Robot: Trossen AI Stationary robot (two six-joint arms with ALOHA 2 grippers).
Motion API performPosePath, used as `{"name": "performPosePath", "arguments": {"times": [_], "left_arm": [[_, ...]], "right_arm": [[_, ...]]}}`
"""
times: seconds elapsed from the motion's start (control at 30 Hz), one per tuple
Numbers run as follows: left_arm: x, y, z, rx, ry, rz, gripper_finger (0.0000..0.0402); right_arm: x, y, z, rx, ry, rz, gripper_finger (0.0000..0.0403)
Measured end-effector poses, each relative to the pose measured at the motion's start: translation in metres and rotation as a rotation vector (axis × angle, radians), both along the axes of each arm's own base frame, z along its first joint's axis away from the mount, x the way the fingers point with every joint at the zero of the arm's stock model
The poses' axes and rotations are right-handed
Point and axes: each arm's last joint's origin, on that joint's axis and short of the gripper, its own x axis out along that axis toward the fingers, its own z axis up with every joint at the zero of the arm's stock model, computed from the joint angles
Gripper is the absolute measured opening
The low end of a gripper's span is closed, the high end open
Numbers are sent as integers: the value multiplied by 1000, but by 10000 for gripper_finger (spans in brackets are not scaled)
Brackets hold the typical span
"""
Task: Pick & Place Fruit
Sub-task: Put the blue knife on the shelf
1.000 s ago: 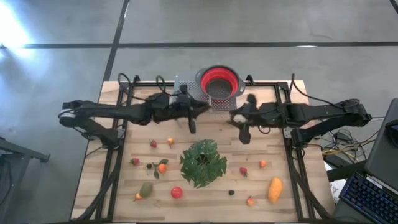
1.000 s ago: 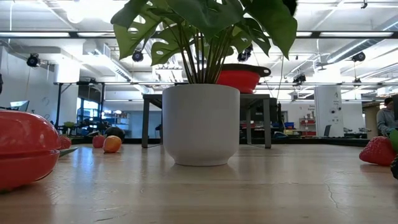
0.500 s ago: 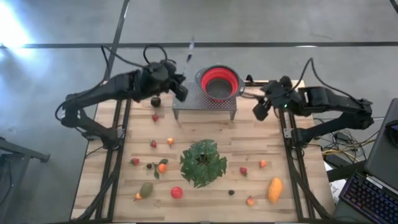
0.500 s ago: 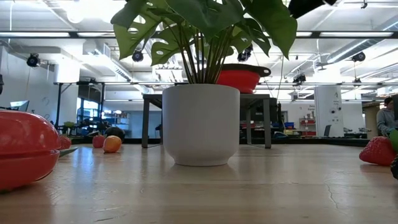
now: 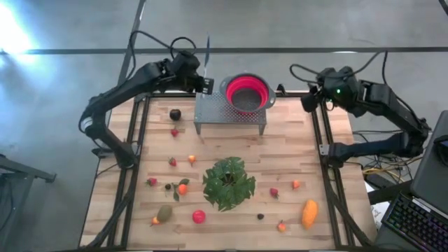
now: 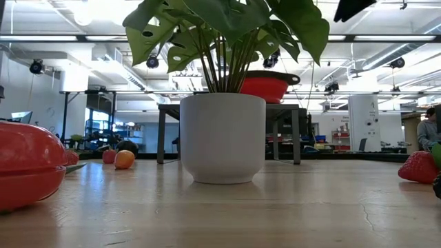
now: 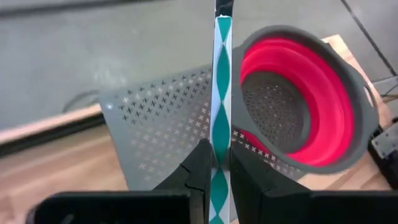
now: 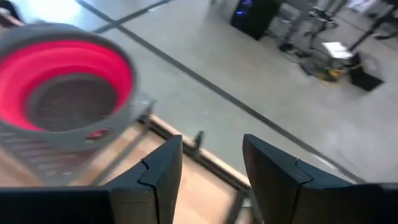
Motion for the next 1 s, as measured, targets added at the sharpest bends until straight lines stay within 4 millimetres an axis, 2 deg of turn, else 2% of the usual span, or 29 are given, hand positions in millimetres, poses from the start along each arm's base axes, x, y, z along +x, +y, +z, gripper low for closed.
{"name": "performPosePath", "arguments": {"times": [0.13, 0.37, 1.0], "left_arm": [[4, 15, -12, -95, -18, 52, 41], [18, 24, -38, -265, 7, 91, 40], [42, 48, -98, -490, 165, 147, 40]], "right_arm": [[-6, -8, -1, -14, 48, -40, 178], [-9, -16, -3, -20, 104, -66, 185], [-8, -17, -5, -21, 129, -56, 149]]}}
